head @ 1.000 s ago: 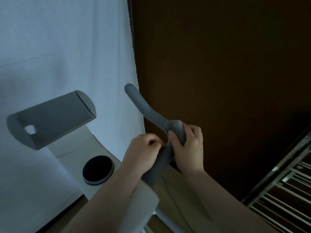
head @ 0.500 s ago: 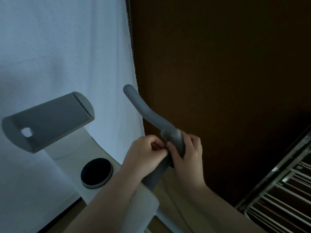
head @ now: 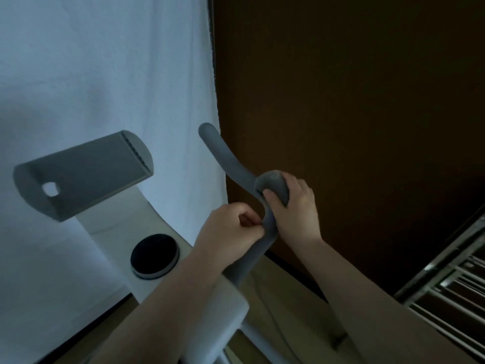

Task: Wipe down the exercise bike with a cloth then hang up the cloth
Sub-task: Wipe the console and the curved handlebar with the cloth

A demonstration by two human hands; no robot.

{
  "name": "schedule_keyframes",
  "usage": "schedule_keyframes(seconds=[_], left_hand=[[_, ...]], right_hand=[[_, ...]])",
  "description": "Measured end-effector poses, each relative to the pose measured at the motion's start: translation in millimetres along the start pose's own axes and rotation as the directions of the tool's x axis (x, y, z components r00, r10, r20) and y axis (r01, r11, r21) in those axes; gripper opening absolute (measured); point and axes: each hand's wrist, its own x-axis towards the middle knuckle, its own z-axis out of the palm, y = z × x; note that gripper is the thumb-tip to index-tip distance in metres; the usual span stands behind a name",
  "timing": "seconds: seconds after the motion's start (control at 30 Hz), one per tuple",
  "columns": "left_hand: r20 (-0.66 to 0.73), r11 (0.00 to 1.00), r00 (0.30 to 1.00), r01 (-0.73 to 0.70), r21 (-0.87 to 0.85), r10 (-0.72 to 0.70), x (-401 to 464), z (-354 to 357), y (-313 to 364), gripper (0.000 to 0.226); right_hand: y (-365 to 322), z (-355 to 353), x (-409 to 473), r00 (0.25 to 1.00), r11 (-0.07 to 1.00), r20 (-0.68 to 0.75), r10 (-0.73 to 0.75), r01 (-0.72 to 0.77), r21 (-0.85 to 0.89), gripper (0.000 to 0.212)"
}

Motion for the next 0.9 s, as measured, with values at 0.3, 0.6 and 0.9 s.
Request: schedule_keyframes(seconds=[0.3,0.6,0.9], left_hand=[[-0.034,0.999,0.999,0.015,0.044,-0.014,4,4,2,0.009],[-0.048,0.999,0.998,0.031,0.008,-0.031,0,4,6,0.005],[-0.052,0.999,0.998,0.025,0.021,-0.023,2,5,5,0.004]], right_hand=[[-21,17,69,0.922,0.99,0.385,-0.037,-0.017,0.137,0.041],[-63,64,122,0.949,0.9,0.31,0.059,-0.185,0.395,0.042],[-28,37,107,0.884,0.993,0.457,-0.097,0.053,0.11,0.041]])
